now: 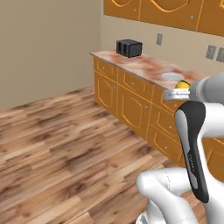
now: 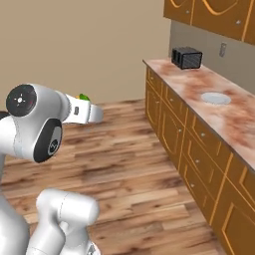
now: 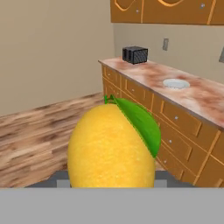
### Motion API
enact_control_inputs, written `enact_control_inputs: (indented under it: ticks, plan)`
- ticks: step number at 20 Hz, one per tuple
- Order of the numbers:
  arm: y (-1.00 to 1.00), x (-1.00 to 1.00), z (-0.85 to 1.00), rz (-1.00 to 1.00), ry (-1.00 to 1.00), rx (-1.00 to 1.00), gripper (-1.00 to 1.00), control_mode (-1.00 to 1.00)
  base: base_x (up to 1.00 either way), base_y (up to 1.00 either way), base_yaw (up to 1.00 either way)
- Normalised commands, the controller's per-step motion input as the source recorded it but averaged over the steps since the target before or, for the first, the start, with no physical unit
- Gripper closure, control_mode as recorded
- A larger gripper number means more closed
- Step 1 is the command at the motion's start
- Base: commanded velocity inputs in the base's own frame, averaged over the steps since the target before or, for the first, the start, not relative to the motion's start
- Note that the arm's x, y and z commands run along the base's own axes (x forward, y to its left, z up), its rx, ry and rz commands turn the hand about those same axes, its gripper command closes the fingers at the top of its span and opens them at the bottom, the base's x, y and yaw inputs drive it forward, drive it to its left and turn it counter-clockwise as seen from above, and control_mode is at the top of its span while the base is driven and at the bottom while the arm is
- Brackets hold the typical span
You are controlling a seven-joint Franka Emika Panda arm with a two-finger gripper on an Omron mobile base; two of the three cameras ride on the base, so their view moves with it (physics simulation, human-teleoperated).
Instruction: Pick lemon from the fridge and place it on the plate on the counter.
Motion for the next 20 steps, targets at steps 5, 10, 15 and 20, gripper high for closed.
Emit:
enact_control_inputs:
  ticks: [5,10,15,20]
  plan:
    - [0.0,0.0,0.0,0.0,0.0,0.0,1.0,1.0,0.83,0.04,-0.19]
    - [0.0,0.0,0.0,0.0,0.0,0.0,1.0,1.0,0.79,0.04,-0.25]
    - [0.0,0.0,0.0,0.0,0.0,0.0,1.0,1.0,0.74,0.03,-0.28]
    - [0.0,0.0,0.0,0.0,0.0,0.0,1.0,1.0,0.7,0.0,-0.32]
